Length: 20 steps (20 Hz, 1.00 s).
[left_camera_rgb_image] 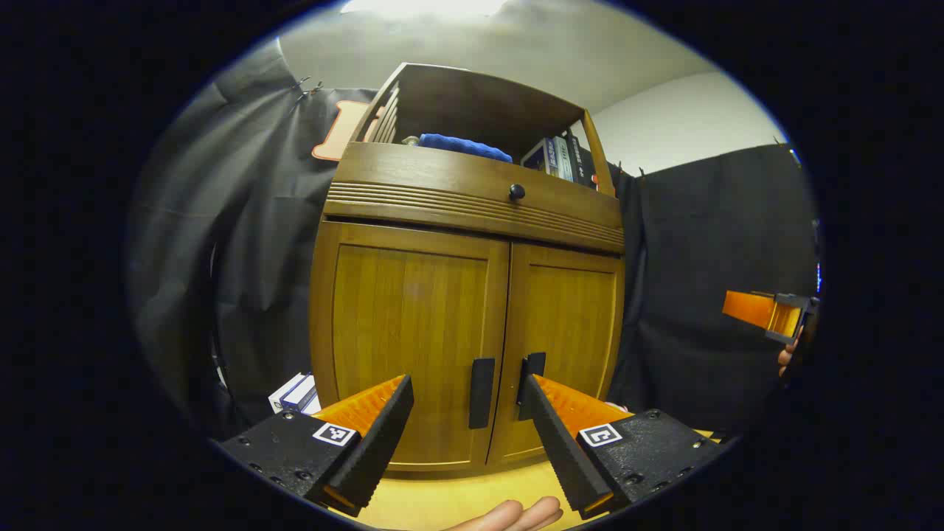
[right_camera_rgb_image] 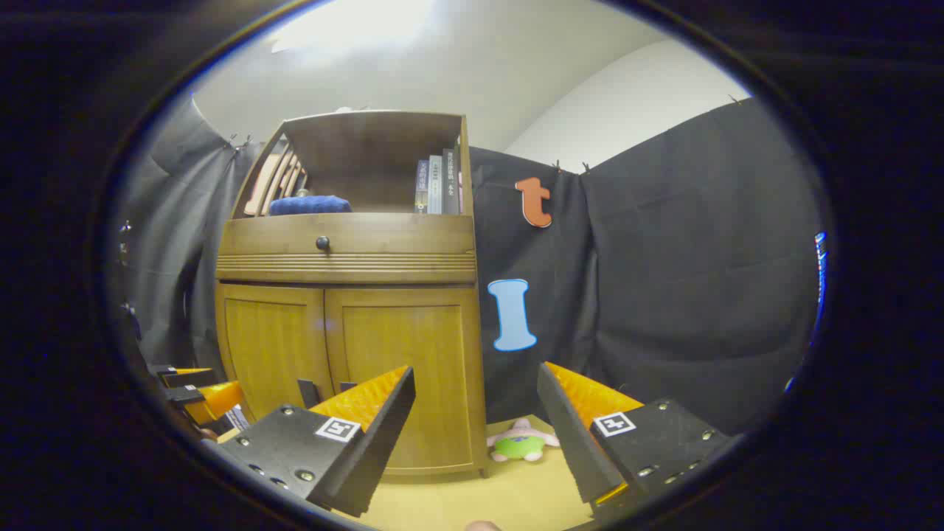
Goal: Open the right door of the double-door shoe cabinet with the right hand, and open the left door with the left hand.
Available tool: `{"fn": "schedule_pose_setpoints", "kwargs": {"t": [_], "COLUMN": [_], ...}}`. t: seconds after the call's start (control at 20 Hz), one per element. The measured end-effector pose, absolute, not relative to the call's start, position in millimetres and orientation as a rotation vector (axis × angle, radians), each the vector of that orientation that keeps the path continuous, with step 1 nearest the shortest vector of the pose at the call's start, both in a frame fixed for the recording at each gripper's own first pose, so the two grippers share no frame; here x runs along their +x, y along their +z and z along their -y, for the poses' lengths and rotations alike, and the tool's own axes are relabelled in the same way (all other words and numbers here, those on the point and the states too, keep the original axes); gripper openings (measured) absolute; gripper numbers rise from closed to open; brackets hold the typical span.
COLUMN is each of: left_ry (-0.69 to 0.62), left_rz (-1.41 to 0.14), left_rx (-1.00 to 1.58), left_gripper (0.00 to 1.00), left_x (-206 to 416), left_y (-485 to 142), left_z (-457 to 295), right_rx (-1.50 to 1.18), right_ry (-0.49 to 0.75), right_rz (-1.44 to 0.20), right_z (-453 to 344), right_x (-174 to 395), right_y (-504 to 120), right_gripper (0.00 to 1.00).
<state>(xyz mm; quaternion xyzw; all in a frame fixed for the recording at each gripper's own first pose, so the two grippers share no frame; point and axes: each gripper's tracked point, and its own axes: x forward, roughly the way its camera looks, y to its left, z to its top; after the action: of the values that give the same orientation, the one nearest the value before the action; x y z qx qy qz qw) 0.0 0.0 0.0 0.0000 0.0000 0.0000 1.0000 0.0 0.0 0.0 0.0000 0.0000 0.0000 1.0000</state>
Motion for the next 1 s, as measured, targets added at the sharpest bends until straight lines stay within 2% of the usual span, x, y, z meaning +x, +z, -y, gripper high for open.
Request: {"fn": "schedule_pose_setpoints", "kwargs": {"t": [0.1,0.15,0.3,0.35,0.4,0.45,0.5,0.55,0.65,0.7,0.75,0.8,0.85,1.0], "left_ry": [0.015,0.014,-0.001,-0.002,0.001,0.010,0.022,0.026,0.022,0.017,0.013,0.010,0.011,0.029], "left_rz": [0.020,0.026,0.027,0.024,0.018,0.014,0.011,0.015,0.033,0.040,0.037,0.032,0.027,0.017], "left_rx": [-0.013,-0.020,-0.018,-0.018,-0.013,-0.009,-0.007,0.003,0.011,0.014,0.019,0.026,0.035,0.056], "left_gripper": [0.89,0.94,0.93,0.89,0.93,0.93,0.94,0.94,0.94,0.94,0.94,0.89,0.93,0.94], "left_x": [-2.2,-4.4,-7.1,-6.5,-6.6,-7.9,-6.9,-6.7,-7.3,-7.5,-8.2,-8.9,-8.5,-6.5], "left_y": [4.1,6.1,7.4,7.8,7.9,5.2,5.0,5.6,10.0,11.6,9.5,8.0,7.2,3.7], "left_z": [-0.3,-0.3,-1.3,-1.8,-3.0,-7.4,-10.8,-11.9,-9.6,-8.2,-6.5,-5.0,-4.1,-5.9], "right_rx": [-0.002,-0.007,-0.040,-0.055,-0.063,-0.071,-0.088,-0.105,-0.110,-0.106,-0.111,-0.121,-0.129,-0.148], "right_ry": [-0.006,-0.015,-0.027,-0.030,-0.031,-0.035,-0.048,-0.058,-0.051,-0.046,-0.048,-0.049,-0.051,-0.044], "right_rz": [-0.003,0.005,0.018,0.018,0.019,0.020,0.022,0.023,0.017,0.010,-0.002,-0.014,-0.021,-0.029], "right_z": [0.0,2.4,3.8,4.6,4.5,3.8,5.5,6.8,1.3,-1.2,-0.2,0.5,0.3,-4.9], "right_x": [-1.5,-1.4,-0.4,-0.2,-0.2,0.4,1.4,3.1,6.8,10.5,14.9,19.4,23.4,40.0], "right_y": [-3.4,0.3,5.2,6.2,7.3,7.1,7.2,6.9,7.4,7.3,5.0,4.1,4.1,2.0], "right_gripper": [1.00,0.99,0.99,0.99,1.00,0.95,1.00,0.95,0.99,0.95,0.99,0.99,1.00,0.99]}}
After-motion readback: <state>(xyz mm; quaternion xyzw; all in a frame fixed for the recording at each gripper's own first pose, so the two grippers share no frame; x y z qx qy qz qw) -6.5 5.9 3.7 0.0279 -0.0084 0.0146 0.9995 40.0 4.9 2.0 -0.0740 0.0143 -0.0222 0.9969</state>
